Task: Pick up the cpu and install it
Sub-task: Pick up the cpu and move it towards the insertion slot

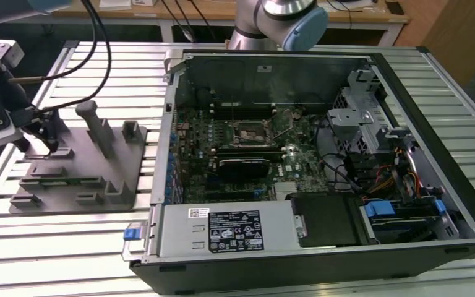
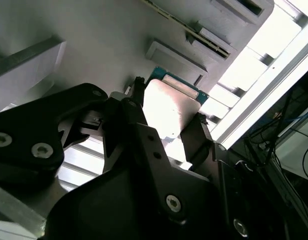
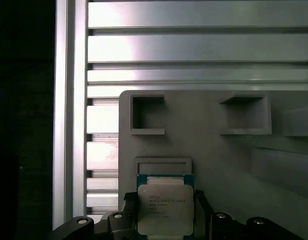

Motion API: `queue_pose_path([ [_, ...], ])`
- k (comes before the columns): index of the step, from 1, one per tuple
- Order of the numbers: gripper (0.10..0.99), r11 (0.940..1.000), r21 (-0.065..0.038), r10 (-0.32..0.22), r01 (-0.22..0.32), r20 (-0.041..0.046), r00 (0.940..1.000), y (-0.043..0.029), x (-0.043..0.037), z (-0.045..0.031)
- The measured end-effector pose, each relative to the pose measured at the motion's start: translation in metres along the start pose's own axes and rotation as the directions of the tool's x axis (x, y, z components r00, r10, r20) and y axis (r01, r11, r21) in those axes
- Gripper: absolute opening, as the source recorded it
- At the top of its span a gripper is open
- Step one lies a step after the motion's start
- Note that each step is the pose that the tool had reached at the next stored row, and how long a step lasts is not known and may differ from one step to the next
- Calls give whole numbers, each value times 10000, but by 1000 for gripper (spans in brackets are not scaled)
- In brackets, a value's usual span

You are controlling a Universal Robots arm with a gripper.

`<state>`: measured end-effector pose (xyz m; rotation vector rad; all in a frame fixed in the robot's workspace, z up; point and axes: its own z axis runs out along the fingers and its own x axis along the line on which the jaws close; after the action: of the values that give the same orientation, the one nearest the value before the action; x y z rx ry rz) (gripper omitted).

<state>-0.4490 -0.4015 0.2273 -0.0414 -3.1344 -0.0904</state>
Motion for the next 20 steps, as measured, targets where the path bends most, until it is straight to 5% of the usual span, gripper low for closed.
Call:
queue_pose_path([
  [20,541,10000,-1,-1,1,16,10000,17,2,-304],
])
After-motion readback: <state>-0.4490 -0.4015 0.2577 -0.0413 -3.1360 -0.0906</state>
